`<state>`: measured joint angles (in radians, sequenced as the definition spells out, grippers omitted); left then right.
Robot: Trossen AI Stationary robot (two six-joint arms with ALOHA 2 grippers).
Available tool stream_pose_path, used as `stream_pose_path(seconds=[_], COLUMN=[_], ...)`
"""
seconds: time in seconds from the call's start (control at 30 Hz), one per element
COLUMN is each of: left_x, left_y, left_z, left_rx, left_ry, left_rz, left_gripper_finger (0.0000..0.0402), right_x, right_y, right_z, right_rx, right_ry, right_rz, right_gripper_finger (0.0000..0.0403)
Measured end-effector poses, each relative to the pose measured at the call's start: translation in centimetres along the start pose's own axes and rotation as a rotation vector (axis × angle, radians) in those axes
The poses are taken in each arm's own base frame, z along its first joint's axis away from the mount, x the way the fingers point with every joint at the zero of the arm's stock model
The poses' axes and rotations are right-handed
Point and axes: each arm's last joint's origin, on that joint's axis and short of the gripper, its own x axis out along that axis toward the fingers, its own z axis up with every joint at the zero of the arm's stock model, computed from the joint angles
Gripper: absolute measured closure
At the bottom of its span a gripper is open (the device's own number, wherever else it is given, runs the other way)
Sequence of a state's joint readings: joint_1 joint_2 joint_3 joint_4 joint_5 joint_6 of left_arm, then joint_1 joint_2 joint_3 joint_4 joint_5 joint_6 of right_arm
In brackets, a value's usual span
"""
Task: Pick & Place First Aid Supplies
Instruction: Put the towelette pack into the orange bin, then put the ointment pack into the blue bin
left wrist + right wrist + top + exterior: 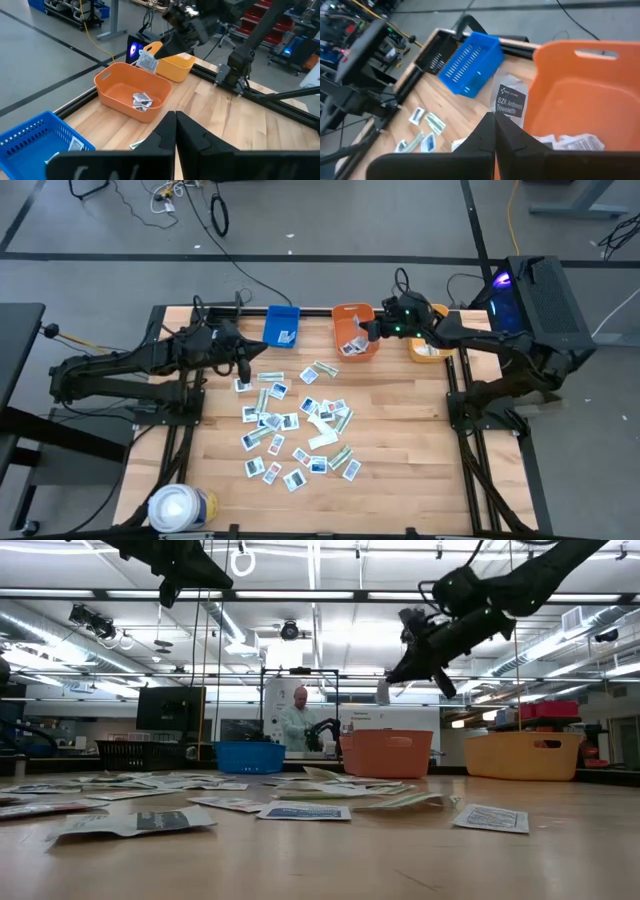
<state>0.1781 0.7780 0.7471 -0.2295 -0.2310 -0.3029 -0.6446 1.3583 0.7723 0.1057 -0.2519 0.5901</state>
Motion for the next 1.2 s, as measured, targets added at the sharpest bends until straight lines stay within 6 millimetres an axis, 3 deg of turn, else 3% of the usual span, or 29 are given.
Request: stream_pose_path(seconds=[0.4, 0.5, 0.73, 0.93, 1.2], left_x=[0.0, 0.0, 0.0, 0.0, 0.0], left_y=[0.1, 0.1, 0.1, 0.1, 0.1], left_z=[0.0, 0.0, 0.0, 0.0, 0.0], left_rx=[-0.006, -0.008, -0.009, -0.009, -0.031], left_ry=[-0.001, -0.003, -0.004, -0.004, -0.004], left_rz=[0.005, 0.013, 0.014, 0.015, 0.014], left_gripper_finger=[0.0382, 0.0385, 0.039, 0.0388, 0.0389], right_x=[2.7, 2.7, 2.8, 3.0, 2.7], right_y=[-2.1, -2.1, -1.8, 0.1, 4.0], right_z=[-1.3, -1.3, -1.3, -1.4, -2.2], right_rx=[0.038, 0.018, -0.055, -0.158, -0.326], right_ry=[0.066, 0.058, 0.064, 0.062, 0.029], right_rz=[-0.088, -0.092, -0.065, 0.132, 0.357], right_gripper_finger=[0.0394, 0.0364, 0.0252, 0.0201, 0.0215])
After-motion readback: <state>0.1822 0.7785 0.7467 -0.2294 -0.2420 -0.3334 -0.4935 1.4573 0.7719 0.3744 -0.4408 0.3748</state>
